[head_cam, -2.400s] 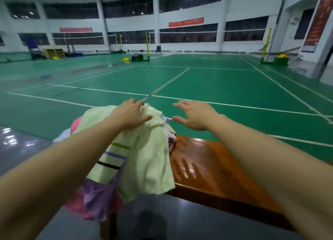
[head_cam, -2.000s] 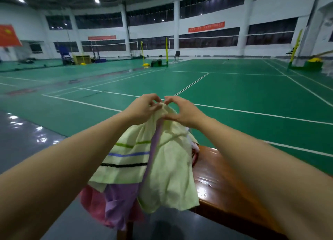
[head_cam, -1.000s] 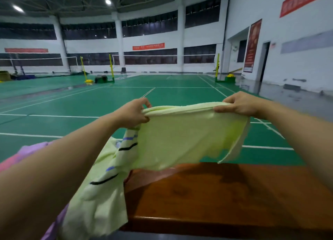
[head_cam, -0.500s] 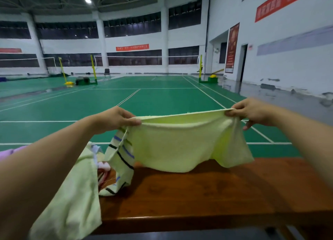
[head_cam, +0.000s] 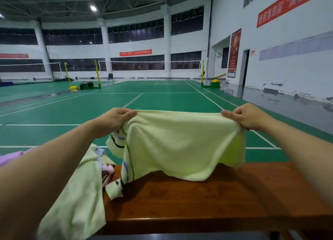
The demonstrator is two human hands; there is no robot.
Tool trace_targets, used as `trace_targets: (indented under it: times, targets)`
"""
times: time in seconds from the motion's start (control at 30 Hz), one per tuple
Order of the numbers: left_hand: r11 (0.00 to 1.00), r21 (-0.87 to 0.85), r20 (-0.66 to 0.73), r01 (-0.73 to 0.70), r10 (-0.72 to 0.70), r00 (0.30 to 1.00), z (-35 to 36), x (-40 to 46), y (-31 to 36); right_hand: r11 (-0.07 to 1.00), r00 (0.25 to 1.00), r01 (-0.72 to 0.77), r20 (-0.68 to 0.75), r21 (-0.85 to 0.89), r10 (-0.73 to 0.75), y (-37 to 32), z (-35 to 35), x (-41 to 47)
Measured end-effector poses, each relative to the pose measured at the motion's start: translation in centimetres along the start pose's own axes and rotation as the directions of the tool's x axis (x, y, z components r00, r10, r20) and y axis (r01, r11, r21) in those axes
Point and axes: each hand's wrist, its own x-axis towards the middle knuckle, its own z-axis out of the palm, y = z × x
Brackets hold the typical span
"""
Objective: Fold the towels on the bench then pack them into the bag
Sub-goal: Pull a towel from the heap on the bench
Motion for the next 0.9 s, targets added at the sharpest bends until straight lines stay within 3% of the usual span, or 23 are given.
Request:
trace_targets:
  times: [0.23,0.4,0.57,0.7,0.9]
  targets:
    - [0.968,0.212,-0.287,-0.137,0.195,0.938,0.2,-0.1,2.4,0.965,0.977,0.083,-0.171,-0.247,-0.127,-1.7,-2.0,-1.8]
    - [0.964,0.237,-0.431,-0.12,0.215,0.876,-0.9,-1.3,5.0,0.975,0.972,0.066,-0.208,-0.21,-0.111,-2.2,-4.3,-4.3]
    - [0.955,0.283,-0.388,-0.094,0.203,0.899,-2.1,-3.9,7.2,0.992,0.961,0.041,-0.266,-0.117,-0.071,-2.5,-6.8,-7.1]
    - [0.936,0.331,-0.478,-0.12,0.276,0.834,-3.1,-5.8,9.4,0.999,0.932,0.046,-0.359,-0.024,-0.052,-2.9,-9.4,-8.4]
    - [0.875,0.45,-0.478,-0.177,0.403,0.78,-5.1,-7.4,11.8,0.981,0.873,0.165,-0.447,-0.101,-0.193,-3.6,-14.2,-9.8]
